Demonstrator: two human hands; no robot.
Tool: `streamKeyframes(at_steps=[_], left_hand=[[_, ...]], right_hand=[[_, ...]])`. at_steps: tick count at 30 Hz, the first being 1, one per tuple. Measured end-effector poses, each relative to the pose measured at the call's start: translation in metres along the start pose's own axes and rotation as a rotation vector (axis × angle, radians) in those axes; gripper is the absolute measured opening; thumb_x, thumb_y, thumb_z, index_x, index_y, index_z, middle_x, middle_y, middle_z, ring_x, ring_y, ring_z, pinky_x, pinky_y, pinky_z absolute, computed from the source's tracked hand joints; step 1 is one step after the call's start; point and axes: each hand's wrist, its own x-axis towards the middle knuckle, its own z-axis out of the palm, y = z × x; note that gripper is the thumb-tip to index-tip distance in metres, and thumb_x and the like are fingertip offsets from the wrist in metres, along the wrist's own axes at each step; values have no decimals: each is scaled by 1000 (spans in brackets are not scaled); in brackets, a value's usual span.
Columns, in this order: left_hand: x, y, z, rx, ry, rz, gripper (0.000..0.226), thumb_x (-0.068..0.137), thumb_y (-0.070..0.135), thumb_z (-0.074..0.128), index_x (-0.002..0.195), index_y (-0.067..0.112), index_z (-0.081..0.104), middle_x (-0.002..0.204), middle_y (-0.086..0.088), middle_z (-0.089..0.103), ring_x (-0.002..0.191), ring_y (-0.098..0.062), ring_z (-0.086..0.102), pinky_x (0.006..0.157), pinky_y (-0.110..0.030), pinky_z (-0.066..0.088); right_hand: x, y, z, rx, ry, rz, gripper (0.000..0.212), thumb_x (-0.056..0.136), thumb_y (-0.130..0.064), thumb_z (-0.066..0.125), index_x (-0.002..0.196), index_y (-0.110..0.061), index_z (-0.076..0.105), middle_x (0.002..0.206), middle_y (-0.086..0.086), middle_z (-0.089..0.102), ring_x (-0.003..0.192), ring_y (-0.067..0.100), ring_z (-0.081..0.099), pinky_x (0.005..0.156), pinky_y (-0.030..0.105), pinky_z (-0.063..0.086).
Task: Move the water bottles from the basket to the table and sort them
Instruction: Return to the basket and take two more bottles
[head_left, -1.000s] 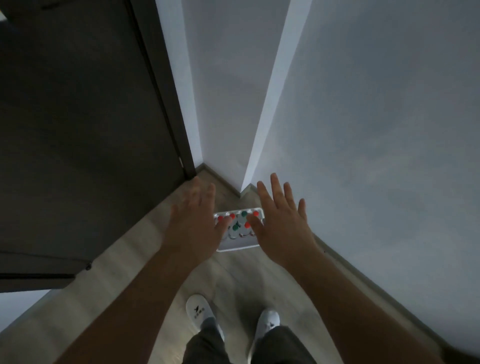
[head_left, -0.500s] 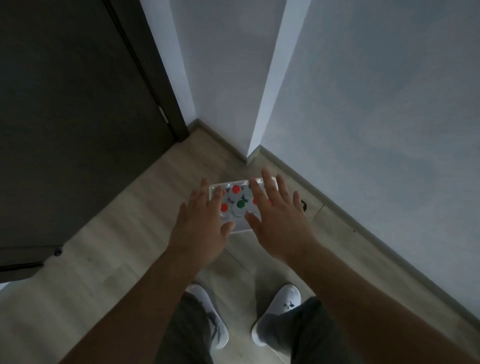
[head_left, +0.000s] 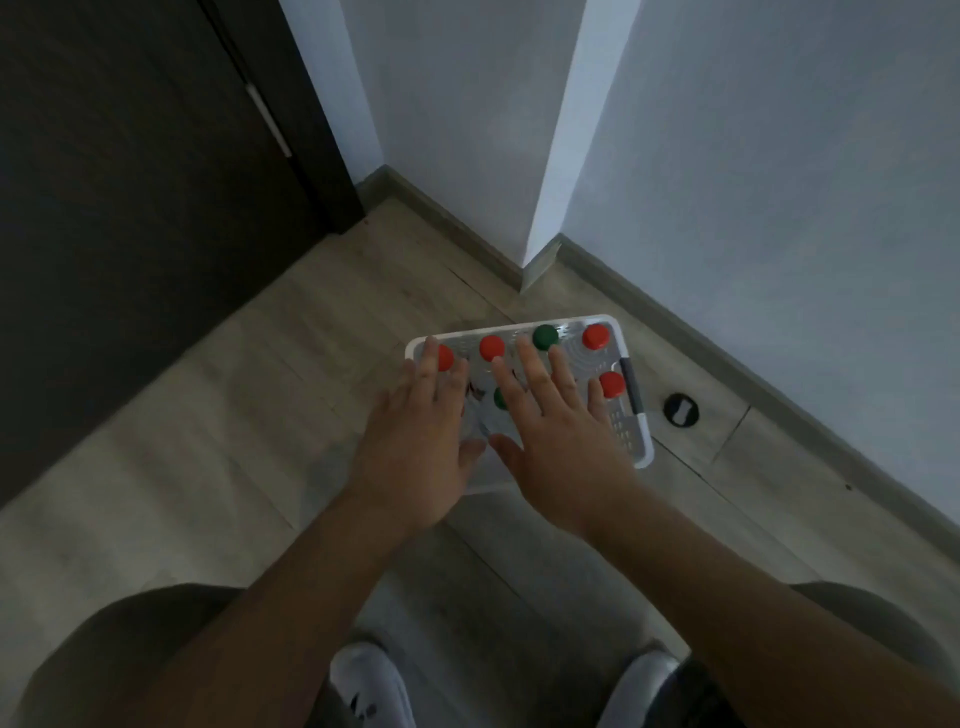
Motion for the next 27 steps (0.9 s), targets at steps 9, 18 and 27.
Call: streamKeyframes(at_steps=[9, 18, 27], left_hand=[[17, -29, 23, -4, -18, 99, 80, 92, 42, 69, 157, 22, 28, 165, -1, 25, 143, -23, 37, 113, -40, 40], [45, -44, 61, -183, -4, 84, 47, 84, 30, 80, 126, 21, 60, 123, 1, 63, 113, -18, 60, 93, -37, 52], [62, -52, 71, -185, 75, 17, 35, 80, 22, 84, 111, 16, 69, 115, -3, 67, 105, -23, 62, 86, -31, 48]], right_hand=[[27, -1, 28, -3, 13, 12, 80, 107, -51, 40, 162, -30, -15, 169, 0, -23, 158, 30, -11, 127, 56, 5], [53, 16, 59, -35, 26, -11, 72, 101, -31, 62, 159, -21, 23, 152, 9, 43, 131, 28, 52, 99, 45, 53], [72, 29, 60, 56, 30, -44, 46, 100, -27, 65, 141, -15, 50, 136, 5, 54, 118, 22, 60, 96, 34, 51]])
